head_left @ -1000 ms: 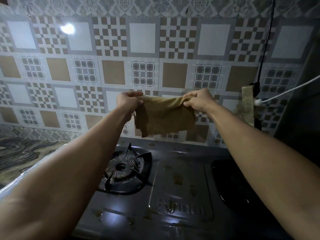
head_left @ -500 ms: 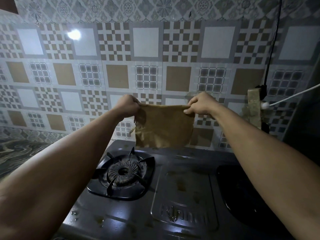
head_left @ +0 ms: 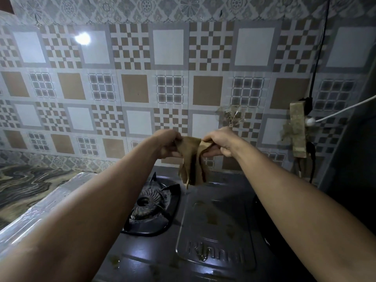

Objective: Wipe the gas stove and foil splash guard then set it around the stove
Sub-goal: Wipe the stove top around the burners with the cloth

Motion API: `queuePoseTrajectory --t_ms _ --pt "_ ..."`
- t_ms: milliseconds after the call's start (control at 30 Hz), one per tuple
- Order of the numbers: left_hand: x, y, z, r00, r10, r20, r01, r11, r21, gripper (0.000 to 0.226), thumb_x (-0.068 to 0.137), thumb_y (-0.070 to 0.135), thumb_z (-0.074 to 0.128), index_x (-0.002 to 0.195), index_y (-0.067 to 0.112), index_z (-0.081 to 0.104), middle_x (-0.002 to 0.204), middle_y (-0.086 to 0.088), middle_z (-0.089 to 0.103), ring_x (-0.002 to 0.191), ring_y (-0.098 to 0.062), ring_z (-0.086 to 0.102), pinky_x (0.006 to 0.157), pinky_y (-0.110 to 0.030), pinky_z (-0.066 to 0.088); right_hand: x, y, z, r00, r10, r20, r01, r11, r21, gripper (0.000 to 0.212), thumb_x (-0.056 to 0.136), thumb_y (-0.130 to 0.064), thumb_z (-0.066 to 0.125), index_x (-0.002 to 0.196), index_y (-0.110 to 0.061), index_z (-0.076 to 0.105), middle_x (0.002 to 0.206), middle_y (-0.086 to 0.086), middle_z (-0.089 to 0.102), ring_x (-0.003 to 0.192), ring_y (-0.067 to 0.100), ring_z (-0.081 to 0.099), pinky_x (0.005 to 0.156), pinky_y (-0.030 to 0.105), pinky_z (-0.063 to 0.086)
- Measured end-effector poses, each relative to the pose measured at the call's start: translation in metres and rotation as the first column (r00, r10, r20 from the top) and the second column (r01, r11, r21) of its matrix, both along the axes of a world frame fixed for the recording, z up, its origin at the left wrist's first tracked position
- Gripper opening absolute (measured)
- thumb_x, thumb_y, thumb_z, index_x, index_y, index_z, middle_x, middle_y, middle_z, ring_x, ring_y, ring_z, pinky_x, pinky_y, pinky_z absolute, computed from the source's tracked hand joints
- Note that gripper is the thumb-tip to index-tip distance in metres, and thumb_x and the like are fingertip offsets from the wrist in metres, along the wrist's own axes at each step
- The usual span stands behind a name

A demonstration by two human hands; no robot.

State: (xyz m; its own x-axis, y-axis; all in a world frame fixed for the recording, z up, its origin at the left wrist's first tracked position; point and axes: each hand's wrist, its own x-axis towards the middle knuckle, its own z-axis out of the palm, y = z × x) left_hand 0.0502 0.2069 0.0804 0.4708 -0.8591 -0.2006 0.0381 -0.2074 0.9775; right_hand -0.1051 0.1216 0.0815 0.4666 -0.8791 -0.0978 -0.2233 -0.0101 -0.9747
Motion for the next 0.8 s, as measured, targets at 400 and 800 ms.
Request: queuePoseTrajectory --t_ms 400,800 --pt "-0.003 -0.002 -0.016 0.994 0.091 0.056 -0.085 0.990 -0.112 0.020 0.077 -0.001 0.074 0.093 -0.005 0.064 0.073 -0.017 0.068 0.056 -0.025 0.070 0.052 -0.036 0.059 0.005 0.005 -0.023 0.993 0.095 0.072 -0.109 0.968 0.224 0.050 0.077 0.003 0.033 0.107 -0.006 0.073 0.113 0.015 0.070 0.105 0.034 0.066 0.088 0.055 0.054" --pt "-0.002 0.004 -0.040 0.876 -0.028 0.482 0.145 0.967 -0.207 0.014 0.084 0.016 0.067 0.086 0.004 0.074 0.087 -0.011 0.074 0.088 -0.024 0.071 0.085 -0.038 0.058 0.011 -0.022 -0.050 0.866 -0.272 0.419 -0.016 0.824 0.567 0.034 0.091 -0.023 0.043 0.106 -0.002 0.065 0.100 0.023 0.068 0.091 0.037 0.066 0.079 0.049 0.055"
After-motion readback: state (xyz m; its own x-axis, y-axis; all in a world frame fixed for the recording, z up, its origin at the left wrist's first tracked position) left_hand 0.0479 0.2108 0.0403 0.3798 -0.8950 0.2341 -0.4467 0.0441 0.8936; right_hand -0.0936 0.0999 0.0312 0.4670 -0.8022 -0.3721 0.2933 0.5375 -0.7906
